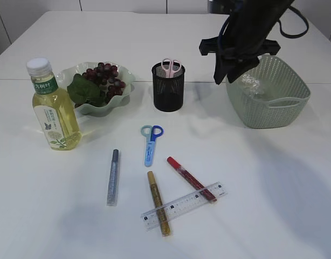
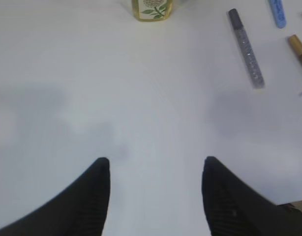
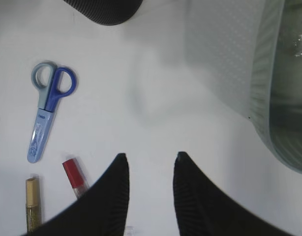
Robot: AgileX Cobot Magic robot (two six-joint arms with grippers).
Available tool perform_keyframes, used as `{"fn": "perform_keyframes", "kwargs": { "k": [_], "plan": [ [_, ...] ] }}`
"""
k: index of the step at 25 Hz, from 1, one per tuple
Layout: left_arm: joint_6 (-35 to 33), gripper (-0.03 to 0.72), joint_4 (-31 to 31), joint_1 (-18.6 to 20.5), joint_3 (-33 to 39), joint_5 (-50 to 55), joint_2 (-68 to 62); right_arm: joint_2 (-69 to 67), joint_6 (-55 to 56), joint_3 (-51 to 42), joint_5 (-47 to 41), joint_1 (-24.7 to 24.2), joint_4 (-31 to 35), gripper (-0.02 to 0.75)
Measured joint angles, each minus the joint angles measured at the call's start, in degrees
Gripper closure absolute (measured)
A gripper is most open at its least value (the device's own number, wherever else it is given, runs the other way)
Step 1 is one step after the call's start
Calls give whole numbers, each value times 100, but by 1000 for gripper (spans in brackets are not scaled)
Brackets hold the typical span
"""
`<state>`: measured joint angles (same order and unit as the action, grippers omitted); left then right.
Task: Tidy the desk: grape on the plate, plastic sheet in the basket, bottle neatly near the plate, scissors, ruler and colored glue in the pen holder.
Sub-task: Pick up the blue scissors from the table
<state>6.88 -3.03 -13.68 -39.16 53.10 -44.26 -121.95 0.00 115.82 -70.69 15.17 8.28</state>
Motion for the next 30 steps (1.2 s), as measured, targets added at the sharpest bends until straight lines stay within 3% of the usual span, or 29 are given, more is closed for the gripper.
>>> {"fn": "perform_keyframes", "kwargs": {
  "k": [7, 16, 24, 30],
  "plan": [
    [0, 253, 303, 0, -586, -128, 0, 777, 0, -701, -13, 0, -237, 478],
    [-569, 253, 986, -34, -2025, -6, -359, 2216, 0, -1867, -13, 0, -243, 478],
    [-688, 253, 1048, -788, -3366, 633, -1524, 3181, 0, -3145, -26, 0, -82, 478],
    [-45, 253, 588, -1370, -4285, 1239, -2834, 3484, 0, -3679, -41, 0, -46, 478]
  ]
}}
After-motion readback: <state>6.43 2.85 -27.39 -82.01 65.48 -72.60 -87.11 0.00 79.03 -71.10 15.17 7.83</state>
